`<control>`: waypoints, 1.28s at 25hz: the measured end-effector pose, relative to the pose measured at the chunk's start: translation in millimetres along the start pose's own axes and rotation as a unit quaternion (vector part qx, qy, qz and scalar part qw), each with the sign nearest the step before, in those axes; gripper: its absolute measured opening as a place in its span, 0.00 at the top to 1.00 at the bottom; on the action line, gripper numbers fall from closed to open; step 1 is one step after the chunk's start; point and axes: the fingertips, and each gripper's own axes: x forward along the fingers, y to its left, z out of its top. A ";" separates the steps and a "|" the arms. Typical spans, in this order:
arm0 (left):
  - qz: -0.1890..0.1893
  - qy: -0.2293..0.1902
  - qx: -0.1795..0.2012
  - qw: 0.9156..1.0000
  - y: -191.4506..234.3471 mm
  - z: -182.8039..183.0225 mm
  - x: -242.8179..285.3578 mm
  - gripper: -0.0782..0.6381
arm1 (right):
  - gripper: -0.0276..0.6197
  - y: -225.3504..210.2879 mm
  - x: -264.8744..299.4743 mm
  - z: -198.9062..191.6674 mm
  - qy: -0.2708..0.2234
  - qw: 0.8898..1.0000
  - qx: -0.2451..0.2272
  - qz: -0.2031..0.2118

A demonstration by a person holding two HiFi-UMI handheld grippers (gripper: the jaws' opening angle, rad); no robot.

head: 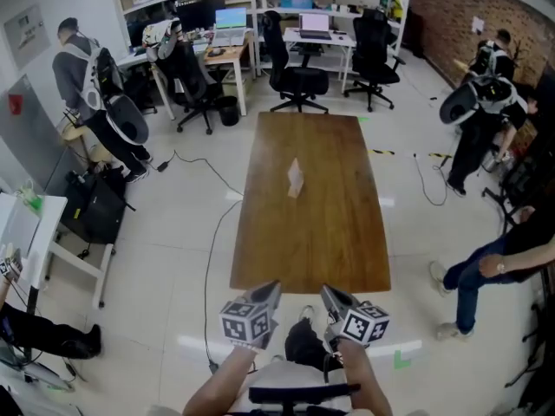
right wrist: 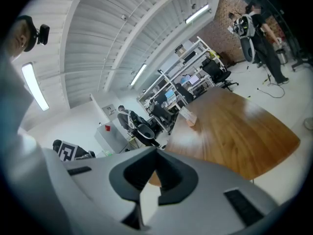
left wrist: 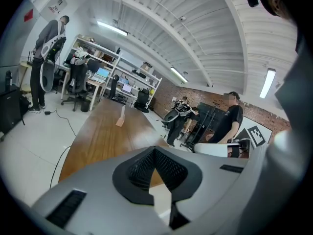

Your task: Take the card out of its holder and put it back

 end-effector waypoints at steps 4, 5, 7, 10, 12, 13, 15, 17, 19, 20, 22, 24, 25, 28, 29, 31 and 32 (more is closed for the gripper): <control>0.010 -0.006 0.002 1.000 18.3 25.6 23.1 0.89 | 0.94 -9.6 31.7 25.1 0.009 1.000 -0.021 -0.005; 0.013 -0.007 0.002 1.000 21.5 32.1 28.7 0.89 | 0.94 -12.3 38.3 31.5 0.012 1.000 -0.025 -0.007; 0.016 -0.010 0.006 1.000 26.8 44.9 40.1 0.89 | 0.94 -18.4 50.6 45.5 0.012 0.999 -0.030 -0.008; 0.021 -0.012 0.007 1.000 37.5 59.5 60.1 0.89 | 0.94 -30.9 68.0 63.5 0.012 0.999 -0.032 -0.007; 0.024 -0.012 0.001 1.000 45.4 67.9 73.5 0.89 | 0.94 -40.8 78.0 73.5 0.015 0.999 -0.031 -0.011; 0.026 -0.012 -0.001 1.000 48.9 72.7 79.7 0.89 | 0.94 -46.0 82.3 78.9 0.016 0.999 -0.030 -0.013; 0.031 -0.013 0.001 0.999 54.6 83.3 92.8 0.89 | 0.94 -57.5 90.1 91.2 0.015 0.999 -0.030 -0.017; 0.036 -0.012 0.005 0.999 59.5 93.1 107.4 0.89 | 0.94 -69.1 98.5 104.0 0.013 0.999 -0.030 -0.019; 0.043 -0.009 0.009 0.999 64.3 100.2 120.8 0.89 | 0.94 -78.3 106.9 114.6 0.013 0.999 -0.026 -0.018; 0.046 -0.007 0.010 0.999 66.2 102.9 127.2 0.89 | 0.94 -82.4 110.5 119.3 0.013 0.999 -0.025 -0.018; 0.049 -0.003 0.011 0.999 68.7 107.5 139.7 0.89 | 0.94 -90.1 117.2 128.7 0.014 1.000 -0.023 -0.017; 0.052 0.002 0.013 0.999 71.4 110.2 151.2 0.89 | 0.94 -96.9 124.3 136.0 0.015 1.000 -0.023 -0.013; 0.054 0.005 0.015 0.998 73.0 111.5 156.4 0.89 | 0.94 -100.2 127.8 138.8 0.016 1.000 -0.023 -0.011; 0.061 0.008 0.022 0.998 76.8 115.8 170.3 0.89 | 0.94 -109.4 135.6 145.9 0.020 0.999 -0.030 -0.009; 0.064 0.009 0.025 0.998 78.3 116.5 174.1 0.89 | 0.94 -112.3 138.2 147.1 0.022 0.999 -0.031 -0.010; 0.069 0.013 0.030 0.997 82.4 118.0 180.8 0.89 | 0.94 -116.0 145.2 148.2 0.028 0.999 -0.035 -0.010; 0.070 0.015 0.032 0.997 84.8 119.3 184.1 0.89 | 0.94 -117.1 149.2 148.7 0.031 0.999 -0.036 -0.010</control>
